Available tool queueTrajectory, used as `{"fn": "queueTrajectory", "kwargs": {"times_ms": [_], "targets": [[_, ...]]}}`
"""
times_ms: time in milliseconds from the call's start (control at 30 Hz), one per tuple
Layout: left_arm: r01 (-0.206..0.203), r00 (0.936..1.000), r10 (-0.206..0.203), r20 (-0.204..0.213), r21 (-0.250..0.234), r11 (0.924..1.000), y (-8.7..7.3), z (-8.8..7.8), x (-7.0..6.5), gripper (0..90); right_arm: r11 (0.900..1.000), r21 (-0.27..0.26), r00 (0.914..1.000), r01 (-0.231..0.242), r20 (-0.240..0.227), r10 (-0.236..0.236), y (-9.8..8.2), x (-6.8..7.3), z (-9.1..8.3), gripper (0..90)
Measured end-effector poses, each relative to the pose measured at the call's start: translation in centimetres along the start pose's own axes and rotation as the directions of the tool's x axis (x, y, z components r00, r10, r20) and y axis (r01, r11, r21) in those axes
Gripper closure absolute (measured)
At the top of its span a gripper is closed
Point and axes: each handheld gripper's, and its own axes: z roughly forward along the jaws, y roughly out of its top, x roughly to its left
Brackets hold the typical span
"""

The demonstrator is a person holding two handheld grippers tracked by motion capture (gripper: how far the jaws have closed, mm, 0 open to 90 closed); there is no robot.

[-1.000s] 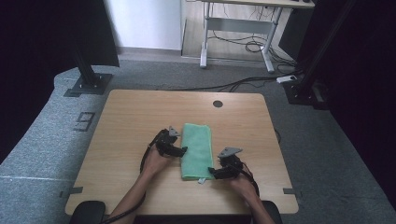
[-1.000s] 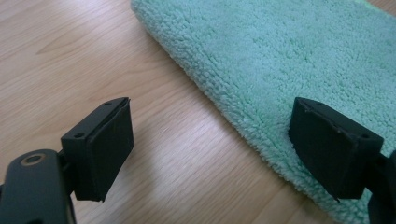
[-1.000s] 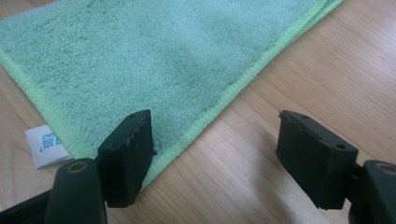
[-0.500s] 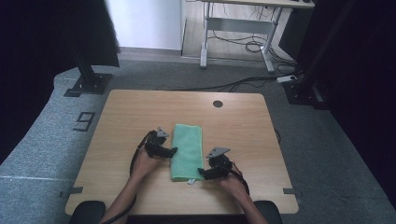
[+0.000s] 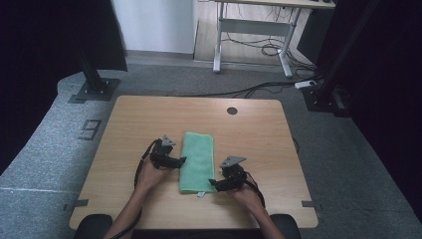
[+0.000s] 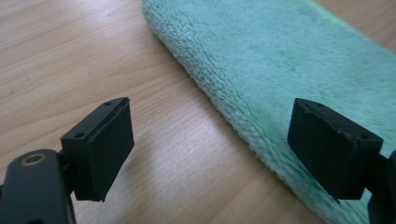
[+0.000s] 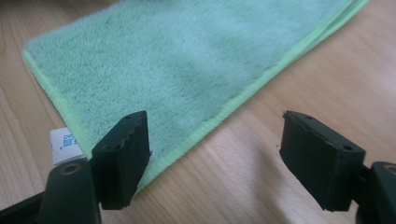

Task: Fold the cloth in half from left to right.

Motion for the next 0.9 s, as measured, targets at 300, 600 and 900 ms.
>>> {"fn": "queueTrajectory", "kwargs": {"times_ms": [300,600,900], "targets": [[0.004,0.9995,-0.004,0.033,0.014,0.9999,-2.9,-3.1,0.0,11.6,0.998,-0.018,0.9972,-0.054,0.051,0.055,-1.4,-2.4,-2.6,15.2],[-0.021,0.9997,0.021,-0.008,0.077,0.9968,-5.6,-4.9,-0.1,0.0,0.993,0.002,0.9848,-0.114,0.132,0.113,-4.0,-4.7,-4.4,2.2],[-0.007,0.9996,0.009,-0.027,0.075,0.9971,-7.4,-5.0,0.7,0.0,0.989,0.017,0.975,-0.145,0.173,0.14,-5.7,-5.8,-4.2,1.8]]}}
